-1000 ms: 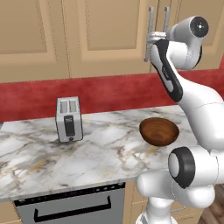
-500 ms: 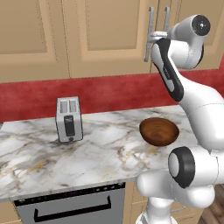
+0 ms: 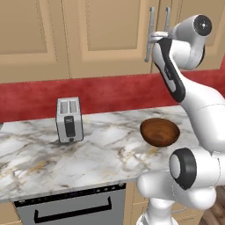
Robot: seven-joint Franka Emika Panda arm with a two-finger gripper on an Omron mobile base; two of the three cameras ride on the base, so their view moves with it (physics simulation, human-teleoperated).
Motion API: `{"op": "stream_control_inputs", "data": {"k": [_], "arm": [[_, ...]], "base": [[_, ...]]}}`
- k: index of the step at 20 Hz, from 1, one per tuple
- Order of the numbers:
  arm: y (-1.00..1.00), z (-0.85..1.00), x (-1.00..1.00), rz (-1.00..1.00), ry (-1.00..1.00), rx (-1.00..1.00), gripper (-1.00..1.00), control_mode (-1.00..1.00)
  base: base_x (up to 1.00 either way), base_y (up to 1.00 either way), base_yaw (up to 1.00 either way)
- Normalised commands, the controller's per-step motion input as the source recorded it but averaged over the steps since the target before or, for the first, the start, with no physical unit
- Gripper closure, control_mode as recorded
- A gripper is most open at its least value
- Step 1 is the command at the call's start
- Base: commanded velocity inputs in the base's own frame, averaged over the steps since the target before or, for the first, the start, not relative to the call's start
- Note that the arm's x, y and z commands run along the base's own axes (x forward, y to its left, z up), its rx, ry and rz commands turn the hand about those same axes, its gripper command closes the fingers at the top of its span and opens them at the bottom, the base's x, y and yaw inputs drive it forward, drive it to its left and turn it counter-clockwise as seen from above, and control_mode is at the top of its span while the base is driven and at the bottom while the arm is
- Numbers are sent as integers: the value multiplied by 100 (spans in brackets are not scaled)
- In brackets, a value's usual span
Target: Open the cabinet. Pick the tangerine and banana from the cabinet and place them into the bowl. Then close the cabinet.
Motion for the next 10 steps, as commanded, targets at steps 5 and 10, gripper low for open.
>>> {"op": "stream_control_inputs", "data": {"k": [5, 10], "arm": [[-1, -1, -21, 8, 0, 0, 100, -100], [-10, 0, -41, 5, 0, 0, 100, -100]], "base": [[0, 0, 0], [0, 0, 0]]}}
